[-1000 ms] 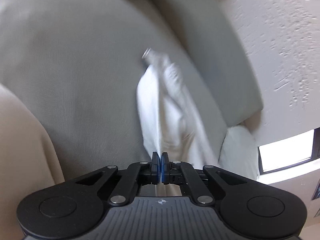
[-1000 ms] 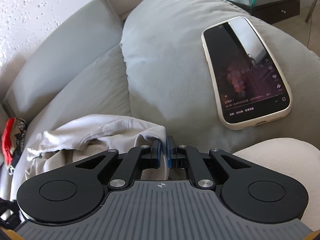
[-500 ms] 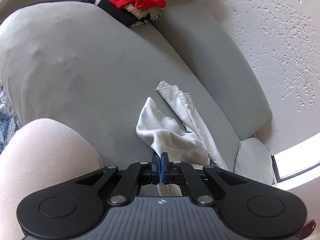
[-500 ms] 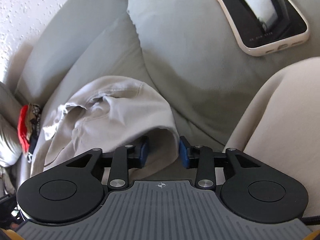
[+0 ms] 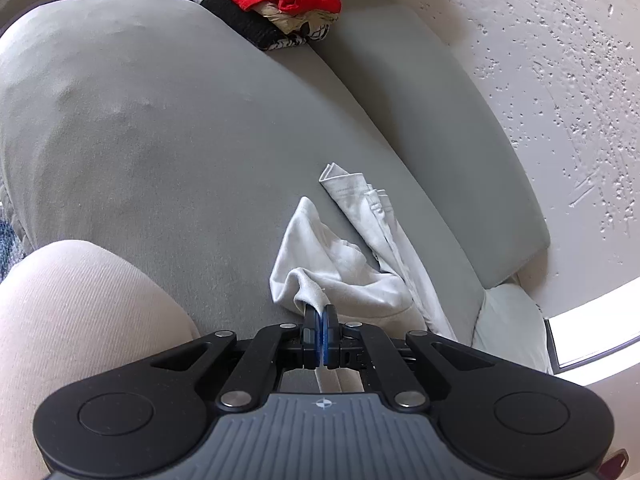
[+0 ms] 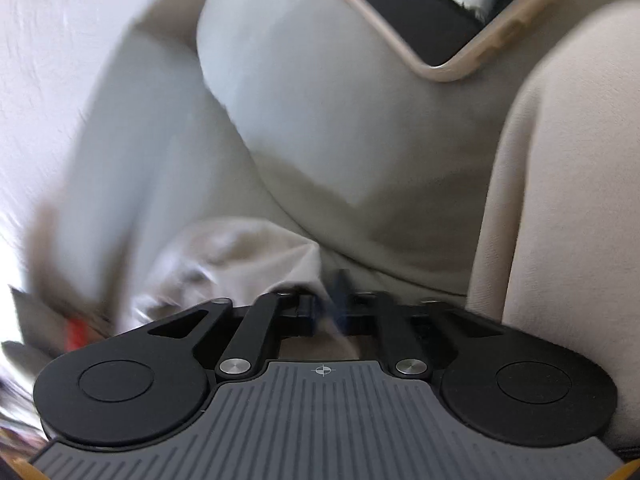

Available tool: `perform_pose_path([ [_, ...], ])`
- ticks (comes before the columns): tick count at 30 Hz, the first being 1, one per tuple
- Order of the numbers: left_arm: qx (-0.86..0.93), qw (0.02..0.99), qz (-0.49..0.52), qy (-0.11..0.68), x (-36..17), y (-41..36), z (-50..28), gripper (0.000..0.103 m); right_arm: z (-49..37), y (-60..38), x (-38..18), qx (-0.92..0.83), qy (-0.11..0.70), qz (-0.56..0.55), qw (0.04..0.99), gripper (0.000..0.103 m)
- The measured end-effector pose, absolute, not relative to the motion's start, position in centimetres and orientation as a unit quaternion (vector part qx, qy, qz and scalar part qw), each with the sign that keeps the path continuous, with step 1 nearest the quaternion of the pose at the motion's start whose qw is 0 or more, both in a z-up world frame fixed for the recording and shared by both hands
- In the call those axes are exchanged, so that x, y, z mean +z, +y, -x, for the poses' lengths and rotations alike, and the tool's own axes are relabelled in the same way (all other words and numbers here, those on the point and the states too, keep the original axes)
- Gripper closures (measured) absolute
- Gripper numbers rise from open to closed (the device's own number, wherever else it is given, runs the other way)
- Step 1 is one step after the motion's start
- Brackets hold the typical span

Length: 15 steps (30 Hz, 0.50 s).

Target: Fold clothes

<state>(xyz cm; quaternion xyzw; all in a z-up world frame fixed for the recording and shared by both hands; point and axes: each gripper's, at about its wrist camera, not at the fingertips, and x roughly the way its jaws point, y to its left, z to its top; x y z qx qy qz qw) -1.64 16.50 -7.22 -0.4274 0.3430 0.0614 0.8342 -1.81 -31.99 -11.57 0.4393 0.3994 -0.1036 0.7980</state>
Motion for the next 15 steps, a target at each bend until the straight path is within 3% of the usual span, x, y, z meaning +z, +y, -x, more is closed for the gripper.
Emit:
perform_pose_path([
  [4, 0.051, 0.832, 0.422, 0.355, -6.1, 16.9, 1.8, 0.103, 2.4, -32.0, -8.8, -0.07, 0.437, -0.44, 0.782, 0.102],
  [8, -0.008, 0.822, 0.461, 0.334, -2.1, 18.3, 3.2, 0.103, 3.5, -33.6, -4.0, 0.036, 0.407, -0.519, 0.751, 0.102],
  [11, -0.07, 0.833, 0.48, 0.266, 3.6, 18.9, 4.0, 0.103, 3.3, -33.9, 1.5, 0.115, 0.329, -0.567, 0.746, 0.102],
  [15, -0.148, 0.865, 0.467, 0.113, 14.6, 19.3, 4.9, 0.103, 3.2, -35.5, 11.3, 0.197, 0.137, -0.605, 0.759, 0.102],
])
